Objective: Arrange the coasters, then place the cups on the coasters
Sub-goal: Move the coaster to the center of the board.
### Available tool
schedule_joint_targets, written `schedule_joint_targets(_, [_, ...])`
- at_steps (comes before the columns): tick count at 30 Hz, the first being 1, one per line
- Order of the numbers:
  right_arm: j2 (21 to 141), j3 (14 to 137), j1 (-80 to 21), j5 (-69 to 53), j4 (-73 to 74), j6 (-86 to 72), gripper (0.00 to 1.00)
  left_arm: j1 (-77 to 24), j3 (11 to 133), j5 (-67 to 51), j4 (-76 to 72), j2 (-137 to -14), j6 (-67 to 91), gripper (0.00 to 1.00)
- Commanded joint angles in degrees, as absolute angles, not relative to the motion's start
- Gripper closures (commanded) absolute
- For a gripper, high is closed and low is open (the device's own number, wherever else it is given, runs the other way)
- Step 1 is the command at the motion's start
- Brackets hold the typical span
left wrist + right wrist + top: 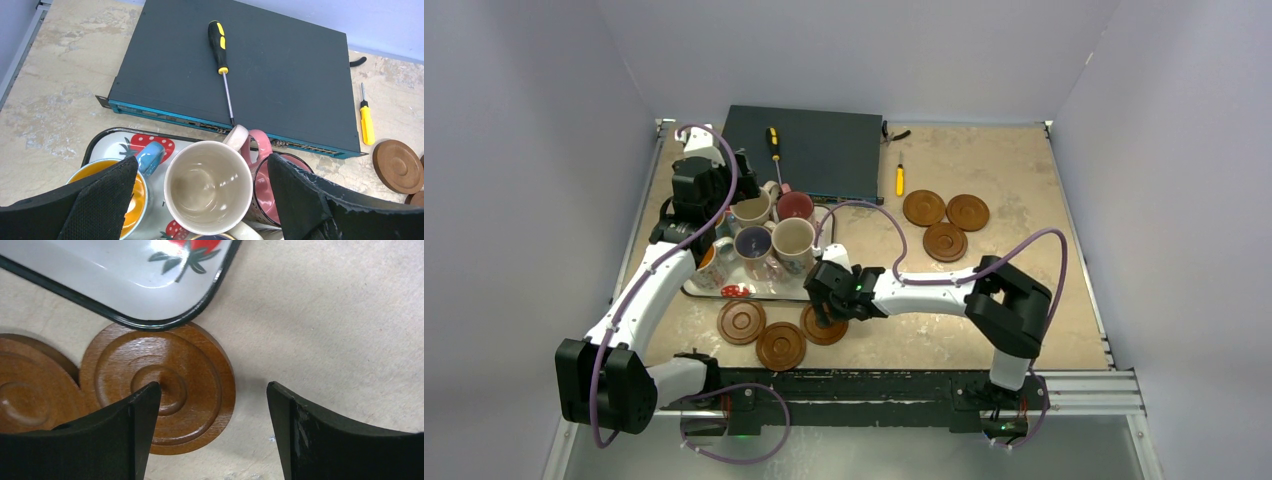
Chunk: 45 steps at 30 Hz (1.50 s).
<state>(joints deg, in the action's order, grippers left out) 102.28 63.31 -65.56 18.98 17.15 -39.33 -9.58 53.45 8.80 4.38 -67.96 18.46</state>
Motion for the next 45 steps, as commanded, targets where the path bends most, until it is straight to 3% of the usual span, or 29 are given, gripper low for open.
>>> schedule_joint_targets(1, [104.06,64.99,-65.72,24.58,22.79,-42.38,0.2,-9.93,54.05,9.23,3.21,-66.97,18.19,0.04])
schedule_joint_targets(11, [103.27,62.69,-63.9,31.99,32.13,-45.99,0.2,-10.0,53.96,9.05,3.14,-67.06,18.28,0.04])
schedule_joint_targets(45, [88.69,51.11,-37.44,28.63,29.37,-39.32,0.2,-9.97,54.23,8.61,3.25,-67.6,18.38,0.04])
